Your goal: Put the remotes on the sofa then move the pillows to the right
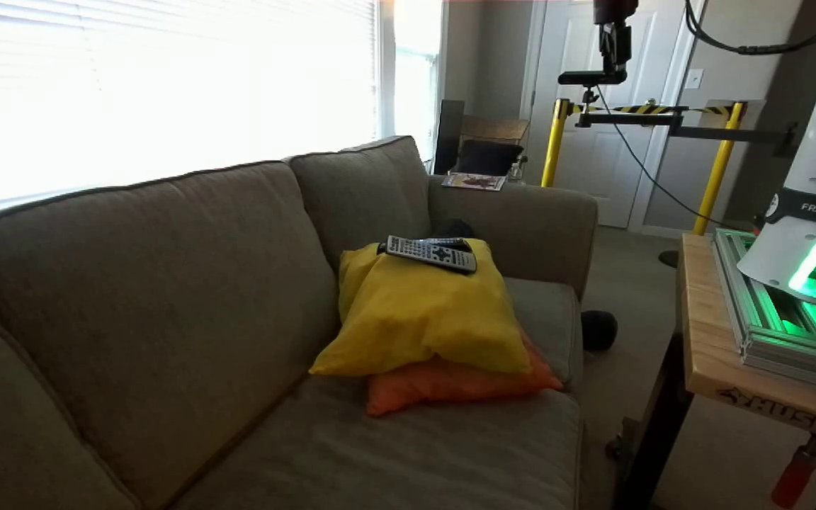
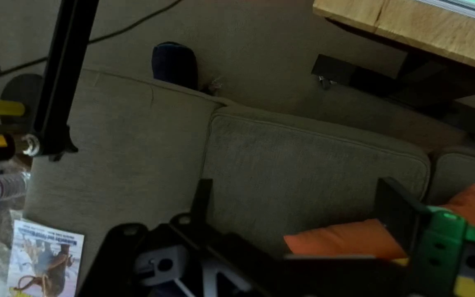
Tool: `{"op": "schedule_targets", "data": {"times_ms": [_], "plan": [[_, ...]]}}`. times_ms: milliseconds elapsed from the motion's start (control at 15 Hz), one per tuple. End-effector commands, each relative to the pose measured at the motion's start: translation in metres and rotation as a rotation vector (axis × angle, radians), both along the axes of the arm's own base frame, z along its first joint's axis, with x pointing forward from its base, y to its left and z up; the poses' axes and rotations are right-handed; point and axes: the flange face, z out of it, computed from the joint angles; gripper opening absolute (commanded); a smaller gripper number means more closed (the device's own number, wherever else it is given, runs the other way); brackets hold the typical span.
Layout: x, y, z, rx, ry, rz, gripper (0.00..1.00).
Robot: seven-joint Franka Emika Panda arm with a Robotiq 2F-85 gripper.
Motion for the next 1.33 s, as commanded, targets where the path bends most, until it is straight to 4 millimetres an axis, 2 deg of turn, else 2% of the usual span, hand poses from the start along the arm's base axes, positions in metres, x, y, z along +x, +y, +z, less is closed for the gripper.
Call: {"op": "schedule_targets", "data": {"times_ms": [0, 333, 400, 533, 600, 667, 800, 1267], "plan": [[0.023, 0.048, -0.017, 0.006, -0.037, 0.195, 1.0], [0.044, 0.147, -0.05, -0.001, -0.093, 0.479, 1.0], [0.048, 0.162, -0.054, 0.01, -0.118, 0.529, 1.0], [0.06, 0.182, -0.072, 0.076, -0.102, 0.52, 1.0], [0.062, 0.187, -0.083, 0.116, -0.066, 0.543, 1.0], [0.051, 0.182, -0.066, 0.053, -0.1, 0.513, 1.0], [0.053, 0.186, -0.075, 0.062, -0.081, 0.518, 1.0], [0.052, 0.183, -0.07, 0.06, -0.091, 0.512, 1.0]]}}
